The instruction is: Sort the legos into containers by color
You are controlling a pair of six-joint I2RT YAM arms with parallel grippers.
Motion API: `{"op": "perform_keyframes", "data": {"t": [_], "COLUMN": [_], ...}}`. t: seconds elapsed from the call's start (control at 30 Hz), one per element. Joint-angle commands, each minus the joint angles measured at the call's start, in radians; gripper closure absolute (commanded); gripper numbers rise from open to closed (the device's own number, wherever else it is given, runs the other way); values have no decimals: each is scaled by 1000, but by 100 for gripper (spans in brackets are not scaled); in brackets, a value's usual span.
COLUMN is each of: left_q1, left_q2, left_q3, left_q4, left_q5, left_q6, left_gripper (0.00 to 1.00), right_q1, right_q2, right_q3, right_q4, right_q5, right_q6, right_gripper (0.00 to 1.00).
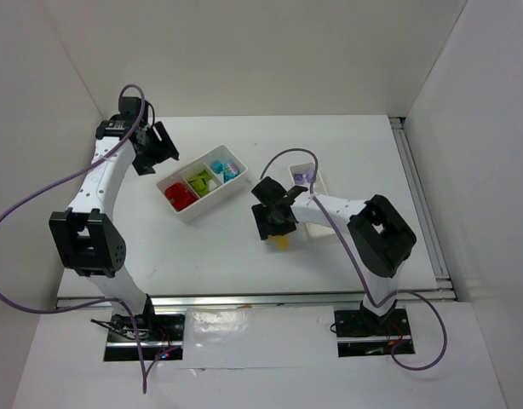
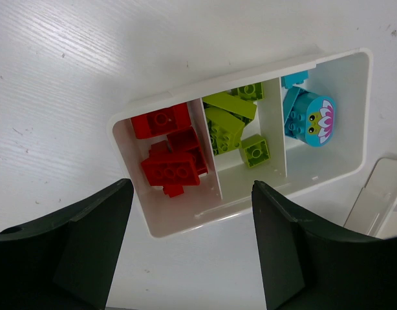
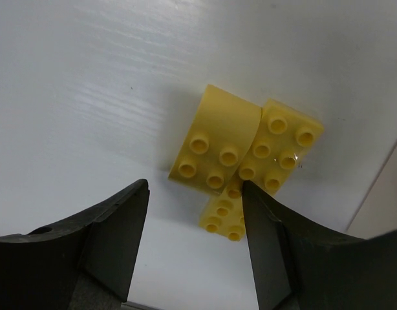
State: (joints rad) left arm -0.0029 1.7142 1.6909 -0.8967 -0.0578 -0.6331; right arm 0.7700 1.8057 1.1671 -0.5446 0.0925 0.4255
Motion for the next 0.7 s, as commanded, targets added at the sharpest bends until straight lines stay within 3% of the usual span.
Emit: {"op": "perform_keyframes", "data": {"t": [0.0,0.43,0.67], "left_q1": [-2,-2,-2], "left_q2": [4,13,13], "left_q3": [43,33,23], "left_q4": [10,10,10], "left_q5": [-7,-7,2], "left_q6": [-5,-5,-5], "left_gripper": [16,16,16], "right_q1": [12,60,60], "right_q2": [40,17,27], "right_q3": [61,111,109], "right_q4": [18,-70,-48], "right_q5": [13,150,128], "right_q6": [-14,-11,-2], "right_gripper": [33,35,35]}}
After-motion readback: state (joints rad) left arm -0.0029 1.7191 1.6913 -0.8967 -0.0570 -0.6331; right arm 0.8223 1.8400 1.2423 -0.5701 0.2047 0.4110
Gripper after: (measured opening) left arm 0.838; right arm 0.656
